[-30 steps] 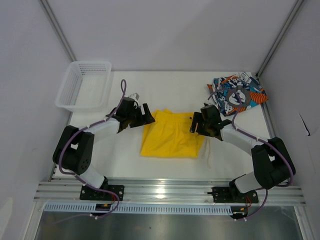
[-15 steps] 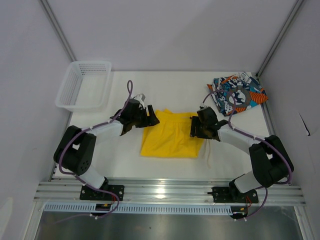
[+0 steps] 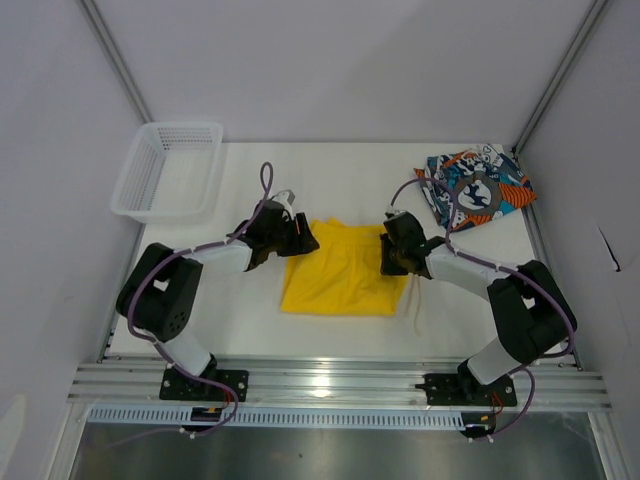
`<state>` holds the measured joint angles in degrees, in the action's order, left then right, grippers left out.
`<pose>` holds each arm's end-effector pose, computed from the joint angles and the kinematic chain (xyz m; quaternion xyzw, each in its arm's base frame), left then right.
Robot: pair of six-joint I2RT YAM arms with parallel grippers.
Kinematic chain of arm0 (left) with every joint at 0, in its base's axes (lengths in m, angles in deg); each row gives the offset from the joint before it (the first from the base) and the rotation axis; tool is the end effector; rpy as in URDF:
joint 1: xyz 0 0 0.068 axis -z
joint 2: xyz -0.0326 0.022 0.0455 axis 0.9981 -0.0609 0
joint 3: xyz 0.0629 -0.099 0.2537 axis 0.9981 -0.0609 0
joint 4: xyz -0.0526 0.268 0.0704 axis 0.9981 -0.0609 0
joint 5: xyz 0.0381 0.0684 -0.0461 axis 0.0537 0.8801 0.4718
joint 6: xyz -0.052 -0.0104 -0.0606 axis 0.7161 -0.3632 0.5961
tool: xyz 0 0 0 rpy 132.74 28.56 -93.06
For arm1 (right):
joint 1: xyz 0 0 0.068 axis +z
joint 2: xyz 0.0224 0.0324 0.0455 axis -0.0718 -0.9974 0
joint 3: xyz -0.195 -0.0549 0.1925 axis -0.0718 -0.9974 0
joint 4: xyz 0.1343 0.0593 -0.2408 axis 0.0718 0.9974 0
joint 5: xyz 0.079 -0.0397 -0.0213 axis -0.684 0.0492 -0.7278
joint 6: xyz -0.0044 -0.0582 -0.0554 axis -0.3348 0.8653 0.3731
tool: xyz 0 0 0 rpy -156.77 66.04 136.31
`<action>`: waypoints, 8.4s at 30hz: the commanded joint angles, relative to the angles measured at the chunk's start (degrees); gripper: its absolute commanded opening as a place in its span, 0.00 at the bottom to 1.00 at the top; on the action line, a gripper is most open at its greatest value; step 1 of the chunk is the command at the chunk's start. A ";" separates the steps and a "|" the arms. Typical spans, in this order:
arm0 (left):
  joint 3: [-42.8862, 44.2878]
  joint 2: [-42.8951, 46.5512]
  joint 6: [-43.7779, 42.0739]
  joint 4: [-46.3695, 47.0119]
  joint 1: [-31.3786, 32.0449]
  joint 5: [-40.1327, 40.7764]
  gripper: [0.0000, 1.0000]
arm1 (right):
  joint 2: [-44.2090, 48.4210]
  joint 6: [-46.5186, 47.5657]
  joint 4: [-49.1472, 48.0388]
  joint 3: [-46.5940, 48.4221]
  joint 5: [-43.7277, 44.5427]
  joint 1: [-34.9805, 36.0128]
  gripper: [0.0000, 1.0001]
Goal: Fold and stack the shorts
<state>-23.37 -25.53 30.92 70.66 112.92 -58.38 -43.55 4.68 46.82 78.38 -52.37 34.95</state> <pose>0.3338 -0.1805 0.1388 0.0002 0.9034 -0.2787 0.3258 0.2950 0.1695 0.1429 -0.0472 0.9526 0.1020 0.2827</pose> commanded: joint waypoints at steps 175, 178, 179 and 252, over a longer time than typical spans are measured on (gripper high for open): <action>-14.85 -3.61 5.17 19.10 -1.45 -1.39 0.17 | -4.83 2.35 -15.23 -2.39 -14.60 -8.50 0.20; -13.45 -3.09 4.99 17.00 -0.84 -0.08 0.00 | -4.31 2.17 -13.38 -1.25 -14.25 -8.50 0.07; -13.01 -2.56 4.90 16.03 -0.49 0.54 0.00 | -4.04 2.08 -13.11 -0.90 -14.16 -8.42 0.06; 89.83 -67.15 39.18 30.78 19.90 16.45 0.00 | -31.90 0.59 -12.41 61.51 -13.98 -47.44 0.00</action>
<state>62.66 -92.94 67.09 95.56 131.41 -45.38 -74.83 5.95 41.84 134.84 -65.40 -11.17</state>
